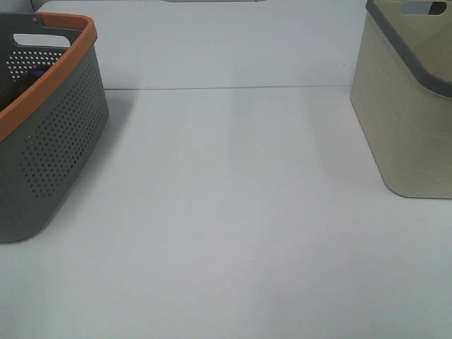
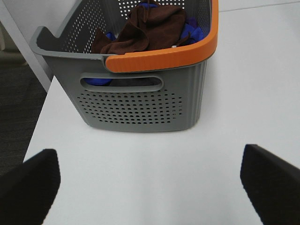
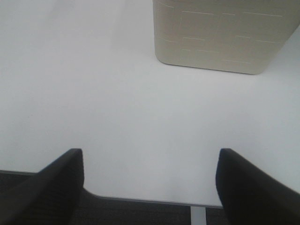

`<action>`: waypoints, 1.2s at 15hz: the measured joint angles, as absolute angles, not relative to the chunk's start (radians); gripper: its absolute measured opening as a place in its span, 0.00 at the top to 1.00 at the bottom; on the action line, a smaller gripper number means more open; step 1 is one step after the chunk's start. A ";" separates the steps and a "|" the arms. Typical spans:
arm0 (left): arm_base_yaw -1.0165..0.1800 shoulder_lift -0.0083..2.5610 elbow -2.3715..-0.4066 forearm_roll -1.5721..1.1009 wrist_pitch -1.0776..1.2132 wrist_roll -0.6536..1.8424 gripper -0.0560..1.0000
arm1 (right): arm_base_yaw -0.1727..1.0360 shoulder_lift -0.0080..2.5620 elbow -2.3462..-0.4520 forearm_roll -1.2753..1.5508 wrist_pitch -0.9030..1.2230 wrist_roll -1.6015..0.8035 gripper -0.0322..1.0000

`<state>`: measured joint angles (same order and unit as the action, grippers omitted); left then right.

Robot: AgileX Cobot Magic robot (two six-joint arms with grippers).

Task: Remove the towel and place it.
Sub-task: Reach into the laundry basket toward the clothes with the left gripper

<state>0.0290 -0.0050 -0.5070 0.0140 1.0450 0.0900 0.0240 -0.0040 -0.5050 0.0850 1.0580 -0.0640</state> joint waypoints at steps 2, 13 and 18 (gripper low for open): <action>0.029 -0.005 -0.507 0.014 1.045 0.090 0.01 | 0.024 -0.004 -0.505 0.085 1.058 -0.064 0.22; 0.029 0.083 -0.580 0.087 1.135 0.155 0.01 | 0.024 -0.004 -0.505 0.085 1.058 -0.064 0.22; 0.029 0.443 -0.879 0.063 1.215 0.243 0.01 | 0.024 -0.004 -0.505 0.085 1.058 -0.064 0.22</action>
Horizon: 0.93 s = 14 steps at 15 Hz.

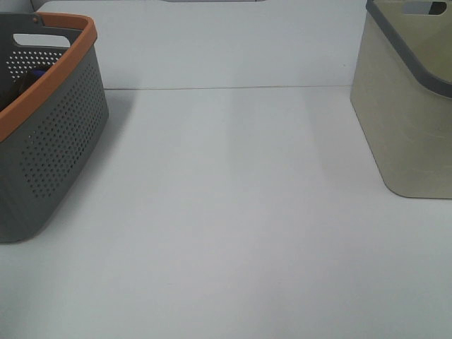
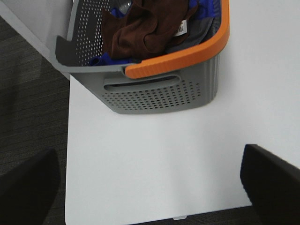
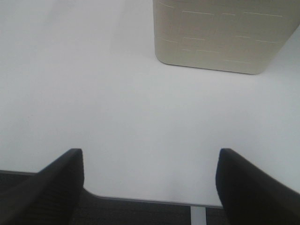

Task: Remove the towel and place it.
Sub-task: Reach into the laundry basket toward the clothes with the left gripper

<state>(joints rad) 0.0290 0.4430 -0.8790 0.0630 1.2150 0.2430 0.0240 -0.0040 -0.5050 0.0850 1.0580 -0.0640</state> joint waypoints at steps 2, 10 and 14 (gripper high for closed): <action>0.029 0.587 -0.976 0.050 1.215 0.252 0.01 | 0.024 -0.004 -0.505 0.085 1.058 -0.064 0.22; 0.029 1.123 -1.272 0.069 1.071 0.767 0.01 | 0.024 -0.004 -0.505 0.085 1.058 -0.064 0.22; 0.029 1.343 -1.375 0.123 1.022 1.018 0.01 | 0.024 -0.004 -0.505 0.085 1.058 -0.064 0.22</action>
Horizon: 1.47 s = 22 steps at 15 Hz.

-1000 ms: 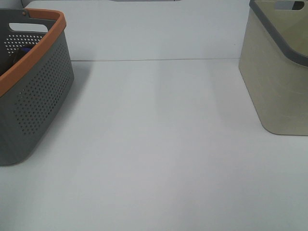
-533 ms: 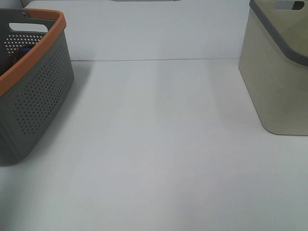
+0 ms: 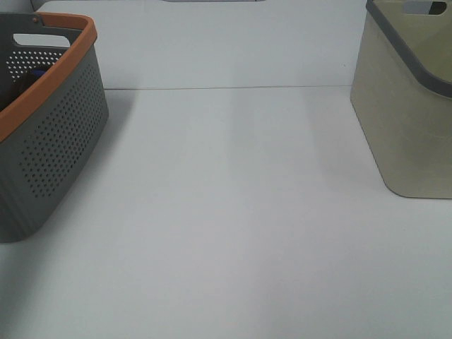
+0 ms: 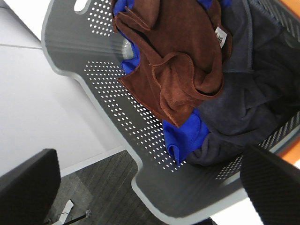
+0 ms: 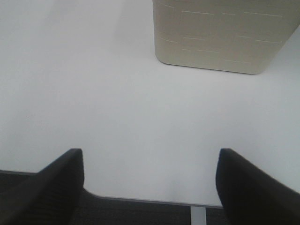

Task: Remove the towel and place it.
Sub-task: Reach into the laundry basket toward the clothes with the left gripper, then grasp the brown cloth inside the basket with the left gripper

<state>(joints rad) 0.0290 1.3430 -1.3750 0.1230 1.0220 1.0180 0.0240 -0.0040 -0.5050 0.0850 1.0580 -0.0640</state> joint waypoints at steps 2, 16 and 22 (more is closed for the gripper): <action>0.029 1.456 -1.423 0.134 1.008 1.091 0.01 | 0.024 -0.004 -0.505 0.085 1.058 -0.064 0.22; 0.040 1.918 -1.444 0.247 0.678 1.323 0.09 | 0.024 -0.004 -0.505 0.085 1.058 -0.064 0.22; 0.042 2.019 -1.449 0.298 0.589 1.323 0.11 | 0.024 -0.004 -0.505 0.085 1.058 -0.064 0.22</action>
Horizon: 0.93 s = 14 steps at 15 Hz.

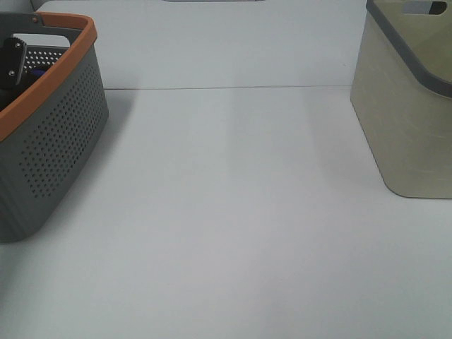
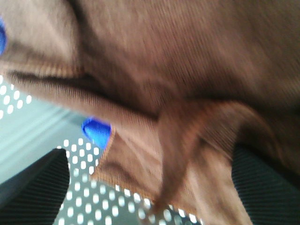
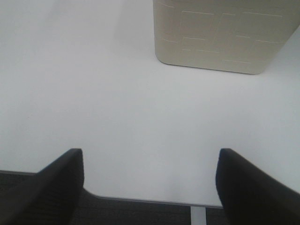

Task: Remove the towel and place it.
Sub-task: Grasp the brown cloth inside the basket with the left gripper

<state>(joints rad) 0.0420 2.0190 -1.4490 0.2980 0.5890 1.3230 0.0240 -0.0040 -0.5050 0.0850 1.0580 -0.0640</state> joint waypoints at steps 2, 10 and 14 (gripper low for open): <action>0.042 2.042 -1.459 0.291 0.571 1.323 0.12 | 0.024 -0.004 -0.505 0.085 1.058 -0.064 0.22; 0.041 2.048 -1.461 0.230 0.600 1.323 0.62 | 0.024 -0.004 -0.505 0.085 1.058 -0.064 0.22; 0.041 2.050 -1.461 0.190 0.631 1.323 0.72 | 0.024 -0.004 -0.505 0.085 1.058 -0.064 0.22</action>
